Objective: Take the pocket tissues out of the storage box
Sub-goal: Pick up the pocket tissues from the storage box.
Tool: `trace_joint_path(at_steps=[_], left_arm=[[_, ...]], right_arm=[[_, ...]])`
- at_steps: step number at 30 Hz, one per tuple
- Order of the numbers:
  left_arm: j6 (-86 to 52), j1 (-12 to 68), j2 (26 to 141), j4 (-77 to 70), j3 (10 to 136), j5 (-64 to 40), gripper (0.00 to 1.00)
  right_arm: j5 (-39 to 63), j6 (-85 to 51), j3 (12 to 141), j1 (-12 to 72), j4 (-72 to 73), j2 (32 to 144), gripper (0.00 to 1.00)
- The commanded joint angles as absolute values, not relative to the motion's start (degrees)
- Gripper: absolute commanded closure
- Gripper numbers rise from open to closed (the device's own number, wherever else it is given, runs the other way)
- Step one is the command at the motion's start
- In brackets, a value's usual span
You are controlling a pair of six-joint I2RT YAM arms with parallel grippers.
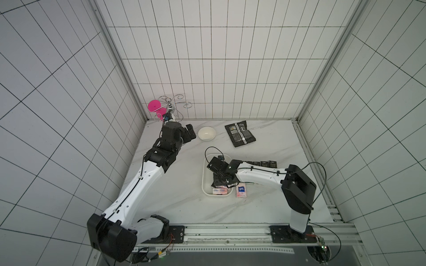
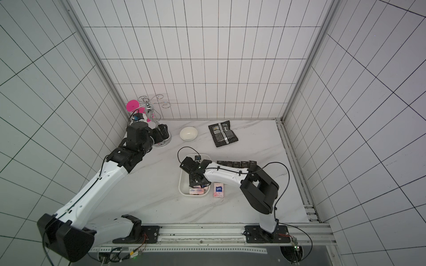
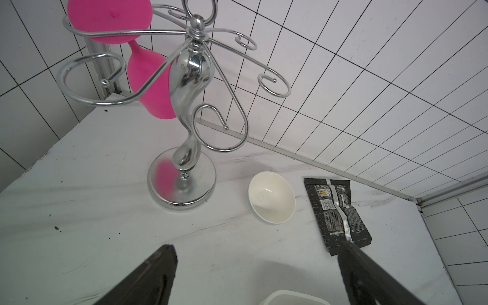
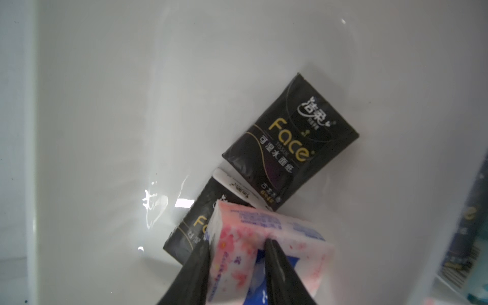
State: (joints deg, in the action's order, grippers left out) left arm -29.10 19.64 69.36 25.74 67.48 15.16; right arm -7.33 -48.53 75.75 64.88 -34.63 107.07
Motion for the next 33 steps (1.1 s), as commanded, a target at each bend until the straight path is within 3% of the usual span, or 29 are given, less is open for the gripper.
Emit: trace_joint_path(at_steps=[1, 6, 9, 18, 33], left_arm=[[-28.8, 19.2, 68.1, 25.8, 67.0, 15.1, 0.01], [-29.0, 19.1, 67.9, 25.7, 67.0, 15.0, 0.01], [-29.1, 19.1, 68.0, 25.7, 67.0, 14.8, 0.01], [-29.2, 19.1, 68.1, 25.7, 67.6, 14.7, 0.01], [-28.9, 18.7, 69.7, 25.3, 69.2, 14.2, 0.01]], right_arm=[[-7.6, -51.3, 74.4, 65.5, -33.7, 108.7, 0.73], [-5.4, -50.9, 74.2, 65.6, -31.9, 109.0, 0.93], [-4.0, -50.1, 74.7, 65.6, -31.5, 108.7, 1.0], [-4.9, -46.0, 76.1, 65.6, -33.1, 101.9, 1.0], [-9.2, -45.9, 67.1, 62.8, -47.9, 74.4, 1.0]])
